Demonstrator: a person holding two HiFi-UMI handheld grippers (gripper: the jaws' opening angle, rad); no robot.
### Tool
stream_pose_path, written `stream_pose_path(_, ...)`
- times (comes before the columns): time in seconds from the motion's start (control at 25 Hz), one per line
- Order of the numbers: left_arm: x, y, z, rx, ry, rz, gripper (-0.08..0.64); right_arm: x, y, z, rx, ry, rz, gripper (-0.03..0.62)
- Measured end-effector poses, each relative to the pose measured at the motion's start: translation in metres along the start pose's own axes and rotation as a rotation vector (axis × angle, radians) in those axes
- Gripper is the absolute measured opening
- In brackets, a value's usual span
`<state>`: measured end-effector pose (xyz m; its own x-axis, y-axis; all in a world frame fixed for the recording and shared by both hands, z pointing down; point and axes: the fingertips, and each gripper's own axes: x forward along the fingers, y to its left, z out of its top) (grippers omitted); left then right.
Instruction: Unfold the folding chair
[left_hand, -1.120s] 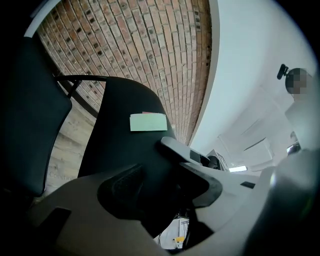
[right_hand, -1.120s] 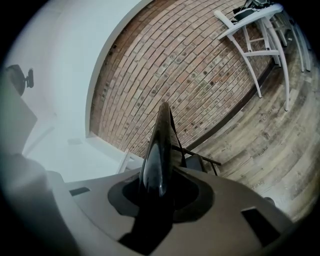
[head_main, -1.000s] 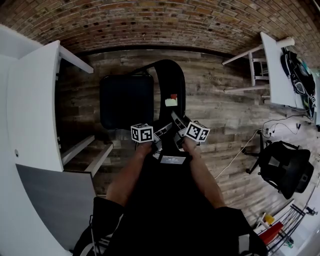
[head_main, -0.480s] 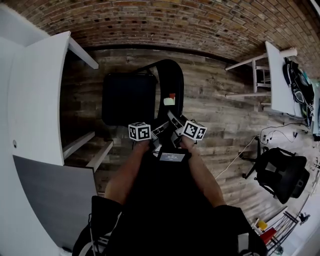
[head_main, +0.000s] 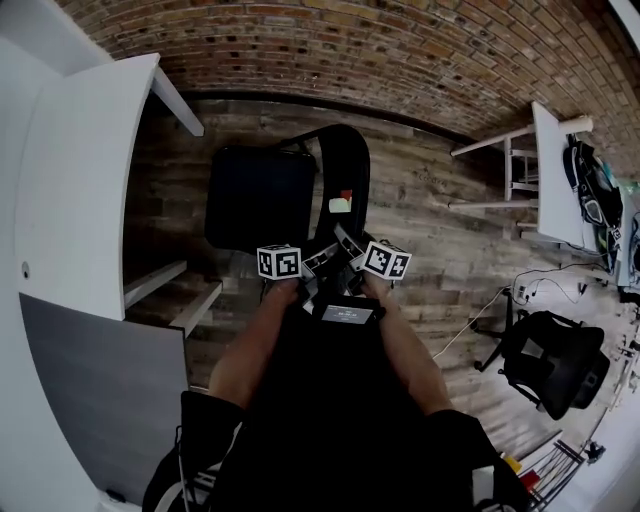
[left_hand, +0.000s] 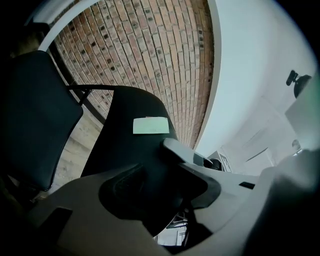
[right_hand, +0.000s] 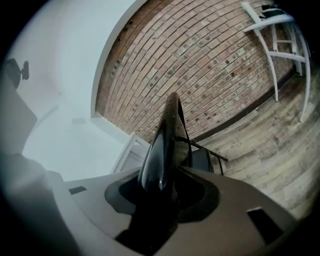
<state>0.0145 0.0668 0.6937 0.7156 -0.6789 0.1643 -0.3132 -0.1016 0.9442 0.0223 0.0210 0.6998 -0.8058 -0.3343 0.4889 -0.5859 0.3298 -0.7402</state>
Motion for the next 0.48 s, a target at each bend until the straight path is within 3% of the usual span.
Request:
stream_pose_path(0.2,-0.002,-0.021,-0.001,-0.022,0.010,-0.059,0.216,-0.002,0.009,0.001,0.020,0.070,0.044,0.156)
stream_pose_path(0.48,-0.001,-0.041,-0.004,0.034,-0.027,-0.011,0.216,-0.024,0.020,0.001,0.072,0.179,0.126,0.146)
